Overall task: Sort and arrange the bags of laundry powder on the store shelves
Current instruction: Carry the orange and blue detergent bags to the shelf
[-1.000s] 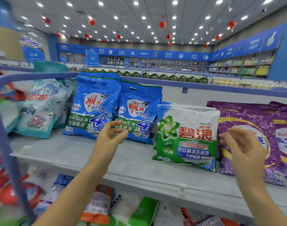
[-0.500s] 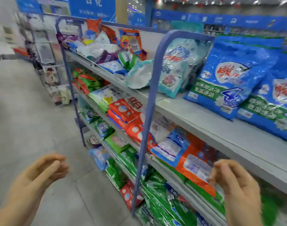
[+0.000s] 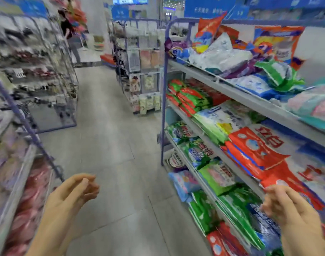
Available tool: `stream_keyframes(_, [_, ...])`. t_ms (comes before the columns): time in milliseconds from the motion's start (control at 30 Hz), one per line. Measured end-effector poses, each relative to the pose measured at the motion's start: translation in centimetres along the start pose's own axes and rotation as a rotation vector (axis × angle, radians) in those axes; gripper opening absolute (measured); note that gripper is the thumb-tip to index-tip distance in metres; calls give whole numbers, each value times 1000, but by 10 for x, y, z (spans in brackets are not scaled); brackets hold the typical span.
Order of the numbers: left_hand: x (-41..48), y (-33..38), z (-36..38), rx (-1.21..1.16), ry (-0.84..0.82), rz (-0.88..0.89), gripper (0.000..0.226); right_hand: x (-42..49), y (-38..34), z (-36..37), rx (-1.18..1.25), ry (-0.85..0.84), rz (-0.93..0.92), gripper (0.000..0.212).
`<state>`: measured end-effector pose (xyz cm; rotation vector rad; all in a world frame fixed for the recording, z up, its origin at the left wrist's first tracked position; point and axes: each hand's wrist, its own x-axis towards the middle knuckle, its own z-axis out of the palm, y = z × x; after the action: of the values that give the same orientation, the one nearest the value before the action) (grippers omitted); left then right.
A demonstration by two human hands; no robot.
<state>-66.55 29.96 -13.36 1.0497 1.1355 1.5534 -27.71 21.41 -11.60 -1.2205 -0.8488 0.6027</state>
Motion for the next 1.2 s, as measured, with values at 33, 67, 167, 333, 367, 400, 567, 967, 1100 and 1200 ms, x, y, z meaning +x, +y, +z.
stream_keyframes(33, [13,-2,-3,-11,32,1,38,10,5,13,5,-4,11,45])
stream_keyframes(67, [29,-6,-6,-13,65,-2,43,21,9,25,5,-9,22,45])
stream_keyframes(167, [77,-18,-6,3,121,-41,63,58,23,57,-7,-19,33,41])
stream_keyframes(333, [174,-40,3,72,15,-85,59,136,44,105,-3,-1,-11,41])
stream_keyframes(367, [194,-40,12,55,-12,-79,48,154,47,113,-1,10,-22,43])
stream_keyframes(400, [213,-37,24,22,-19,-82,30,172,48,118,-1,28,-28,46])
stream_keyframes(567, [323,-45,79,-89,-6,-35,55,256,47,144,21,113,-101,49])
stream_keyframes(967, [542,-92,263,-171,-403,-67,68,371,65,177,-44,465,-128,26])
stream_keyframes(1100, [604,-91,328,-192,-585,-36,59,400,69,209,-115,595,-162,24])
stream_keyframes(1200, [649,-86,365,-198,-711,-2,58,426,57,240,-142,692,-201,26])
